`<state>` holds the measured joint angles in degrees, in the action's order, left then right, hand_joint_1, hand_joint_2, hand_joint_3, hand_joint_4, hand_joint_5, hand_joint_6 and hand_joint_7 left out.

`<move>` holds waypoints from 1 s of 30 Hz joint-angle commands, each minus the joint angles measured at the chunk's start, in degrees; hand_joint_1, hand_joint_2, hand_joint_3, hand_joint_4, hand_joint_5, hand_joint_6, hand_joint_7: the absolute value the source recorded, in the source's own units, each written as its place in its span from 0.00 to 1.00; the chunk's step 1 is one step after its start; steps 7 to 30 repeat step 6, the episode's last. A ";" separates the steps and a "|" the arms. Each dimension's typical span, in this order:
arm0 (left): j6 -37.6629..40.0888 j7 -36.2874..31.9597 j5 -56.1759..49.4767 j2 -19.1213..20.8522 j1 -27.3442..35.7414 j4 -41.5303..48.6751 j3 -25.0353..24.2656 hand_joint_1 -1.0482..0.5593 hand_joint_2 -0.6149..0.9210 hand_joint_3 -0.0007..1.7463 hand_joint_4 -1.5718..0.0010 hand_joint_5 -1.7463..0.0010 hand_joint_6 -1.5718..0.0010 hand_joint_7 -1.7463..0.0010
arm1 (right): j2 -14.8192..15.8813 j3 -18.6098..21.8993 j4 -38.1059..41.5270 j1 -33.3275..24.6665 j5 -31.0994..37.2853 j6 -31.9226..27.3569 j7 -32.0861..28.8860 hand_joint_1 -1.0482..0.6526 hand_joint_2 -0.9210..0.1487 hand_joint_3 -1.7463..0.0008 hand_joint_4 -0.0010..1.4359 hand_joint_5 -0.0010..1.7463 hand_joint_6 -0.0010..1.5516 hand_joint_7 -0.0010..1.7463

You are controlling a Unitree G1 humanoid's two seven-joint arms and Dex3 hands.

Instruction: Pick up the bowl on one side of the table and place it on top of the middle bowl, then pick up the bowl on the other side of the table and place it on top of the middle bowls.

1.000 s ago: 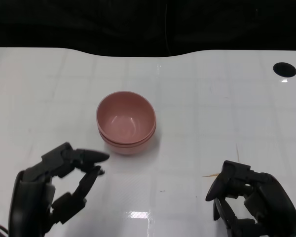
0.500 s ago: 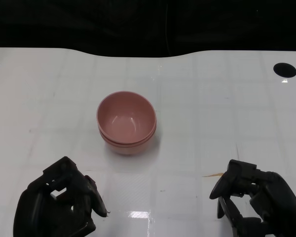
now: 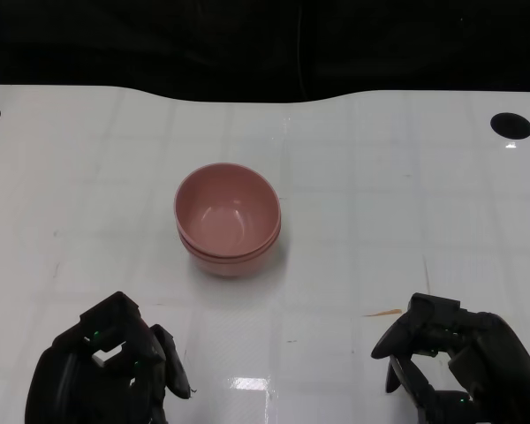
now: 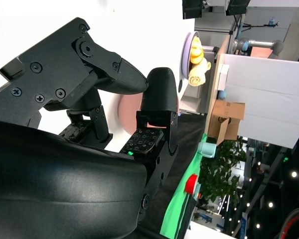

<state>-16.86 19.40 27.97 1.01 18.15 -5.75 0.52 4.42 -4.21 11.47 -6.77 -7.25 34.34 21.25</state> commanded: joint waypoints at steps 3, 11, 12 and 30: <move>0.24 2.39 0.38 -0.45 -0.44 1.02 -1.26 0.57 0.56 0.92 0.41 0.04 0.42 0.14 | 0.18 1.00 2.15 1.01 -0.27 2.63 -0.30 0.53 0.39 0.37 0.58 0.82 0.57 0.61; -0.10 2.60 -0.57 -0.65 -0.57 1.32 -1.65 0.56 0.55 0.93 0.40 0.04 0.42 0.13 | 0.16 1.01 2.98 1.42 -0.43 3.47 -0.17 0.53 0.40 0.37 0.58 0.82 0.57 0.61; -0.10 2.60 -0.57 -0.65 -0.57 1.32 -1.65 0.56 0.55 0.93 0.40 0.04 0.42 0.13 | 0.16 1.01 2.98 1.42 -0.43 3.47 -0.17 0.53 0.40 0.37 0.58 0.82 0.57 0.61; -0.10 2.60 -0.57 -0.65 -0.57 1.32 -1.65 0.56 0.55 0.93 0.40 0.04 0.42 0.13 | 0.16 1.01 2.98 1.42 -0.43 3.47 -0.17 0.53 0.40 0.37 0.58 0.82 0.57 0.61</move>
